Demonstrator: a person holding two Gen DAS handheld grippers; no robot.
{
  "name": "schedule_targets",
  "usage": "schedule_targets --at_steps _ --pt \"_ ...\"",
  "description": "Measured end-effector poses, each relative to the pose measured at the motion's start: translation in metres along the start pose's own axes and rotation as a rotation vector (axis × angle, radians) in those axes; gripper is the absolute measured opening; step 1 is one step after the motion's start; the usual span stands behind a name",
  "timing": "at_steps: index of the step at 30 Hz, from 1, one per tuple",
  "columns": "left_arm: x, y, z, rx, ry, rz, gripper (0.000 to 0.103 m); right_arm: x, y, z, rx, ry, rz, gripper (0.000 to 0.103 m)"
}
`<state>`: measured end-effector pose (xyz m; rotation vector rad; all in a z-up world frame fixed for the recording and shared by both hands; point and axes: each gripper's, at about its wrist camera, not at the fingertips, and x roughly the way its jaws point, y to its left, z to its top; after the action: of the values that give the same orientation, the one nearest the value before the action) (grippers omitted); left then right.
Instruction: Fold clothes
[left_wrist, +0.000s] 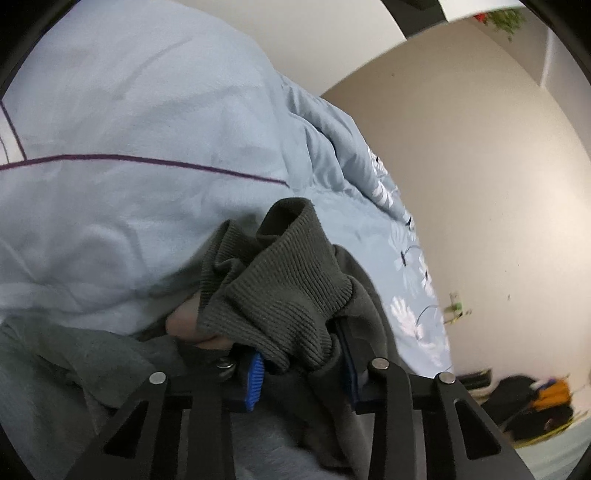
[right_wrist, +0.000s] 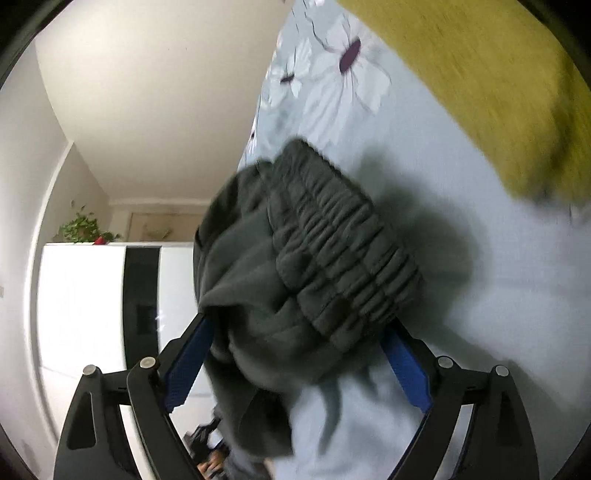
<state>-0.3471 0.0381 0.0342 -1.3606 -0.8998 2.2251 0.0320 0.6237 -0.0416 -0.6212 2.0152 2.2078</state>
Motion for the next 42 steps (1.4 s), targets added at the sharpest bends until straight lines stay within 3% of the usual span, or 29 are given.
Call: schedule_targets --at_steps 1,2,3,5,6,8,12,15,16,19,20,24,28,31,35,38,40,41,42 --pt "-0.002 -0.002 0.002 -0.004 -0.003 0.006 0.033 0.001 0.008 0.003 -0.033 -0.014 -0.028 0.087" --pt "-0.003 -0.003 0.003 -0.007 -0.007 0.013 0.031 0.001 0.017 0.004 -0.076 -0.028 -0.072 0.071" --pt "-0.006 -0.005 0.005 -0.011 -0.011 0.018 0.030 0.000 0.027 0.006 -0.120 -0.042 -0.118 0.048" --pt "-0.019 -0.014 0.008 -0.014 -0.035 0.004 0.027 -0.005 0.043 0.013 -0.151 -0.067 -0.156 0.027" --pt "-0.027 -0.020 0.011 -0.017 -0.047 -0.010 0.026 -0.009 0.054 0.018 -0.171 -0.080 -0.153 0.021" --pt "-0.044 -0.031 0.015 -0.022 -0.071 -0.039 0.024 -0.026 0.086 0.025 -0.257 -0.112 -0.131 0.018" --pt "-0.106 -0.042 0.015 0.001 -0.124 -0.155 0.024 -0.093 0.142 0.026 -0.460 -0.174 0.026 0.016" --pt "-0.128 -0.031 -0.001 0.057 -0.117 -0.118 0.024 -0.134 0.147 0.017 -0.550 -0.155 0.076 0.017" --pt "-0.132 -0.025 -0.009 0.071 -0.106 -0.093 0.024 -0.137 0.136 0.013 -0.548 -0.120 0.059 0.017" --pt "-0.111 0.008 -0.038 0.069 -0.020 0.070 0.024 -0.125 0.091 0.005 -0.532 -0.014 -0.136 0.017" --pt "-0.103 0.022 -0.046 0.042 0.003 0.093 0.024 -0.117 0.076 0.001 -0.509 0.011 -0.174 0.017" --pt "-0.107 0.047 -0.051 -0.084 -0.004 0.040 0.024 -0.106 0.031 0.001 -0.377 0.052 -0.232 0.017" --pt "-0.155 0.018 -0.043 -0.027 -0.060 -0.050 0.024 -0.131 0.057 0.005 -0.427 0.025 -0.090 0.017" --pt "-0.178 0.005 -0.042 0.038 -0.112 -0.051 0.024 -0.153 0.077 0.003 -0.498 0.004 -0.017 0.017" --pt "-0.159 0.030 -0.058 0.051 -0.019 0.122 0.024 -0.131 0.051 -0.001 -0.468 0.092 -0.156 0.018" --pt "-0.144 0.055 -0.068 -0.021 -0.003 0.118 0.024 -0.119 0.035 -0.010 -0.463 0.143 -0.267 0.024" --pt "-0.142 0.066 -0.072 -0.056 -0.012 0.093 0.024 -0.124 0.034 -0.011 -0.452 0.142 -0.280 0.030" --pt "-0.142 0.069 -0.073 -0.069 -0.016 0.081 0.024 -0.132 0.036 -0.013 -0.448 0.134 -0.282 0.041" --pt "-0.140 0.070 -0.072 -0.073 -0.016 0.078 0.024 -0.143 0.043 -0.016 -0.452 0.111 -0.310 0.046"
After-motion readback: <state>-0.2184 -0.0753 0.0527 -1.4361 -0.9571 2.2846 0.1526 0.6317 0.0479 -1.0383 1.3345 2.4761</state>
